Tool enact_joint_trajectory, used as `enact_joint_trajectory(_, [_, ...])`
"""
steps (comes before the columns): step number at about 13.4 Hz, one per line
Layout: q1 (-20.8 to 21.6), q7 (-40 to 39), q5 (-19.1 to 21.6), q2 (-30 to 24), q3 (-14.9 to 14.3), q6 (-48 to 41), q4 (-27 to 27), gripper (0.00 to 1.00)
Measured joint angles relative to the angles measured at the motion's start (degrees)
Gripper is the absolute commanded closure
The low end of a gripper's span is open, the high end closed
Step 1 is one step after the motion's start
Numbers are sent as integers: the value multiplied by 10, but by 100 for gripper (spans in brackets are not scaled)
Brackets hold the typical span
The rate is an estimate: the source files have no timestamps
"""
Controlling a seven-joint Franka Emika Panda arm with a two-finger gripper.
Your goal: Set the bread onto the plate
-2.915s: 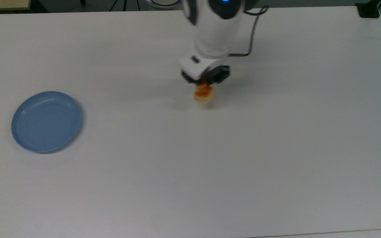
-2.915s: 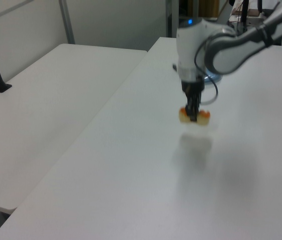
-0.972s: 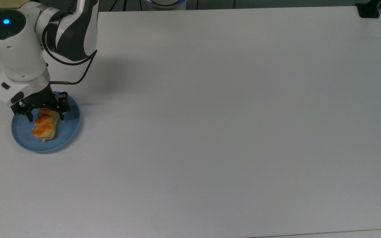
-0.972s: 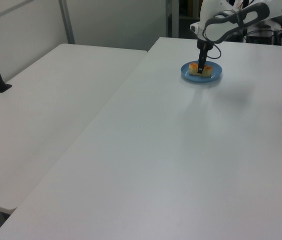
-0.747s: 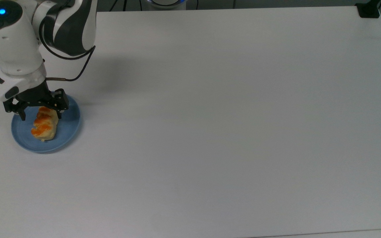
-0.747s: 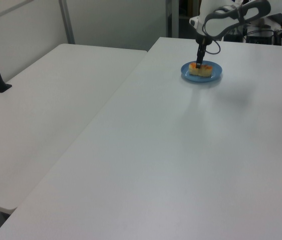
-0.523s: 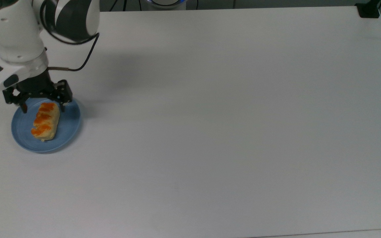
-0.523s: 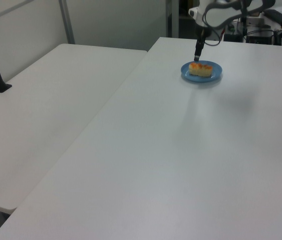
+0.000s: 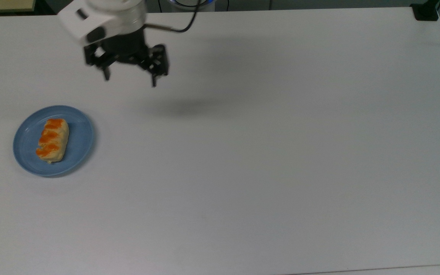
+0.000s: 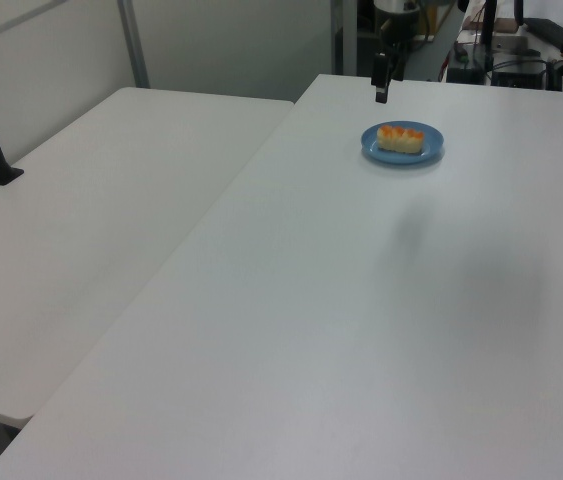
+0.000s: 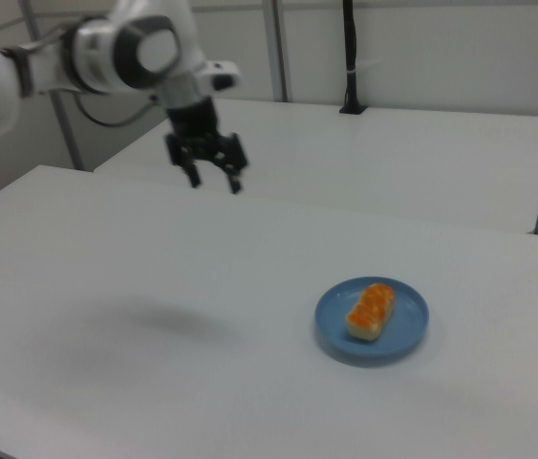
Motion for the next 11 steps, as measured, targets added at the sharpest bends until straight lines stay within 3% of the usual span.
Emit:
enact_joint_trajectory(4, [58,56,14,-62,0,-97,-4,0])
enact_joint_trajectory(11, [59,58,17,-77,-9,-103,-21,0])
